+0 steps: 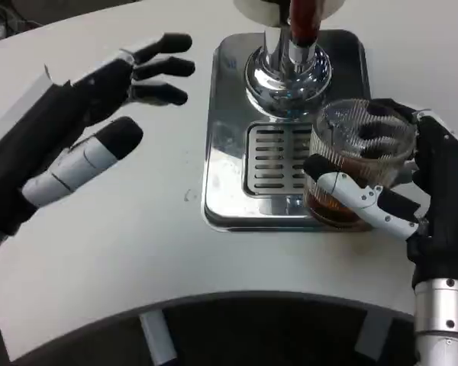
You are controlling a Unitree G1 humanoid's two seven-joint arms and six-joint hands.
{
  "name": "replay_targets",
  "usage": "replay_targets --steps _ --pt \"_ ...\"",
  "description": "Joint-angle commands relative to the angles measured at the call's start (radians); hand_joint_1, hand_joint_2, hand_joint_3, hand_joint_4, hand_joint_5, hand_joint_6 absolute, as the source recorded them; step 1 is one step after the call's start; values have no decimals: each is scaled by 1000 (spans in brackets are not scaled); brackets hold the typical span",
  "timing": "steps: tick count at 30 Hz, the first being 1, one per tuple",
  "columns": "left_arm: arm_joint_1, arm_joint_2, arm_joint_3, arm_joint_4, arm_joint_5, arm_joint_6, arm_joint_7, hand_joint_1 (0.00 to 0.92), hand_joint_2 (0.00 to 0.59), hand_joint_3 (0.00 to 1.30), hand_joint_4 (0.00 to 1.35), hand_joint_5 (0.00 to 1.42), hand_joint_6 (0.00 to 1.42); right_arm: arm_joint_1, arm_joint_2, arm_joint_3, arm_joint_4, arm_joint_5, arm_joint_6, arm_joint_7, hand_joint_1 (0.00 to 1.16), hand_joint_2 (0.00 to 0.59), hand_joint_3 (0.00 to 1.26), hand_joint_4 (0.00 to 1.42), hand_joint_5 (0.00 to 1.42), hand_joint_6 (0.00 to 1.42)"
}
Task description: Grasp the cup under the faucet to collect the drink, then remove the cup.
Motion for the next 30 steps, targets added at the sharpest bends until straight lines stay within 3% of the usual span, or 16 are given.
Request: replay_targets --steps 1,17,30 --pt "81 26 4 -36 51 -4 17 0 103 178 208 294 251 22 12 20 -53 -9 -17 9 978 116 785 934 1113 1166" --pt "183 87 -2 -118 234 21 50 0 104 121 89 143 133 75 4 62 -158 -20 -29 71 979 114 804 948 1138 1206" --pt "233 116 0 -217 313 53 67 0 103 89 24 79 98 89 -41 32 -206 27 -33 161 979 114 813 959 1149 1227"
